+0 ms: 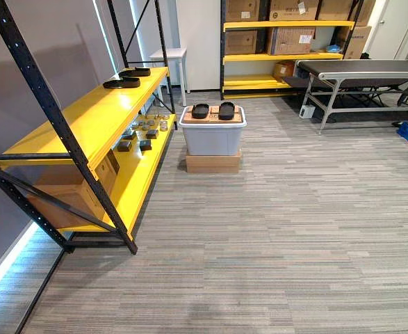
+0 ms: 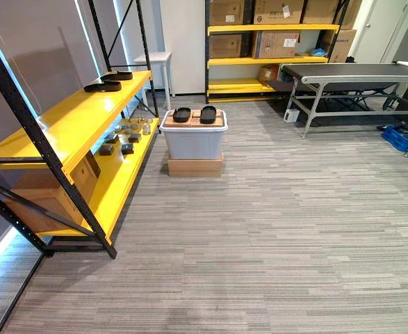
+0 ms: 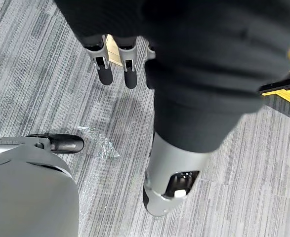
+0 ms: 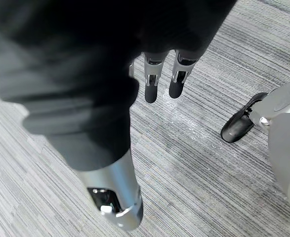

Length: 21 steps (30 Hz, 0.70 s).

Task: Walk over and take plastic housings, then place them on the shelf

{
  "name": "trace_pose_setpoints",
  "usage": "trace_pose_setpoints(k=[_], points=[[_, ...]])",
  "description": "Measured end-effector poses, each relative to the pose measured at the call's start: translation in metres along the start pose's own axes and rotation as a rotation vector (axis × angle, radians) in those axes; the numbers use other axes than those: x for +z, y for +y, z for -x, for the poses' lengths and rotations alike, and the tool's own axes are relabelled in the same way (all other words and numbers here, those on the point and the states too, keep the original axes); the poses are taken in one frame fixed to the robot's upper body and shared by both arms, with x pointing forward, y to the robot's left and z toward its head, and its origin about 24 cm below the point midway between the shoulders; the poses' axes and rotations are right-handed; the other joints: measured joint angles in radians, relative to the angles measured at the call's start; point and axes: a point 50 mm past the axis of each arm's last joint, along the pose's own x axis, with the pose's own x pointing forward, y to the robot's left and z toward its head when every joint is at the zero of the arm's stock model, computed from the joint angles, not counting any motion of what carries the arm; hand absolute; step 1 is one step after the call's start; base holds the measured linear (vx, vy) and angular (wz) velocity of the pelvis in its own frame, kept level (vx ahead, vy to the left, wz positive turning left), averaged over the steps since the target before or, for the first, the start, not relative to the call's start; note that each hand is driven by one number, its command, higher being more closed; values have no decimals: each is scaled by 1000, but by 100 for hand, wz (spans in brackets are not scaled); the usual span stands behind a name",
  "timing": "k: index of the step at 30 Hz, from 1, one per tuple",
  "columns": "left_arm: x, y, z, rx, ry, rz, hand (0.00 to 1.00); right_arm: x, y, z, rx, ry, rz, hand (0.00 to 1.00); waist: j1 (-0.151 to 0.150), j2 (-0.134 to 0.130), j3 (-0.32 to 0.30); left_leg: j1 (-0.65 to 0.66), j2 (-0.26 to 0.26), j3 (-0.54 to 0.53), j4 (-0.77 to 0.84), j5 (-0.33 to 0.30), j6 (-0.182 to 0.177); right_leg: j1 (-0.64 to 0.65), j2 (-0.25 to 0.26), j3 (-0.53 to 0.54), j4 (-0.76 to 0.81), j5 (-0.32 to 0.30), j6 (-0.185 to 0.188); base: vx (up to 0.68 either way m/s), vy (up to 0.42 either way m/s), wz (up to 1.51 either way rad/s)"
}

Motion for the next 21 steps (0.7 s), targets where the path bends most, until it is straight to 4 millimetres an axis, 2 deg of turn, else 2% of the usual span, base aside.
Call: trace_pose_setpoints(k=[7, 9, 11, 12, 13, 14, 15, 16, 17, 19, 21], points=[[0, -3, 0, -5, 0, 2, 0, 2, 12, -2, 37, -1, 48, 0, 0, -7, 4, -22, 0, 32, -7, -2, -2, -38, 3, 30, 0, 0, 0, -36, -9, -13], [6, -4, -1, -10, -20, -3, 0, 2, 15, -2, 44, -1, 51, 0, 0, -12, 8, -33, 0, 37, -5, -7, 0, -52, 3, 35, 2, 0, 0, -31, -11, -14], [14, -7, -2, -22, -52, -27, 0, 6, 19, -3, 53, -10, 50, 0, 5, -11, 19, -45, 1, 59, 13, -34, 8, -91, 2, 51, 65, -35, 15, -13, 5, -23], [19, -9, -2, -29, -69, -39, 0, 8, 23, -4, 61, -17, 50, 0, 0, -10, 40, -44, -1, 60, 38, -55, 20, -111, -6, 49, 148, -81, 33, 6, 19, -9], [25, -12, -3, -36, -83, -49, 0, 6, 21, -3, 55, -13, 50, 0, 1, -12, 51, -42, -3, 61, 63, -84, 31, -150, -18, 44, 259, -125, 70, 19, 31, -3], [27, -13, -4, -41, -90, -62, 0, 6, 20, -3, 54, -13, 51, 0, 2, -7, 55, -39, -2, 60, 72, -96, 38, -181, -22, 37, 333, -142, 91, 32, 72, -1], [32, -13, -4, -47, -101, -89, 0, 4, 22, -3, 57, -8, 50, 0, -1, -4, 65, -26, -3, 55, 74, -109, 47, -263, -39, 6, 521, -155, 109, 87, 111, 6], [42, -12, -5, -47, -121, -124, 0, 1, 25, -3, 69, 2, 66, 0, -9, -9, 90, 8, -7, 48, 73, -116, 69, -349, -68, -43, 705, -172, 104, 152, 127, 13], [43, -9, -6, -43, -123, -135, 0, -3, 24, -2, 68, 14, 76, 0, -12, -4, 95, 19, -5, 42, 77, -125, 71, -371, -78, -67, 738, -190, 97, 183, 87, 21], [50, -4, -6, -29, -137, -150, 0, -10, 19, 0, 60, 33, 94, 0, -29, 2, 94, 41, 14, 22, 90, -152, 59, -425, -81, -120, 707, -202, 77, 297, 9, 29], [71, -5, -8, -24, -184, -183, 0, -13, 19, 0, 59, 40, 96, 0, -57, 21, 108, 63, 71, -11, 78, -175, 40, -507, -41, -162, 518, -169, 40, 440, -82, 50]])
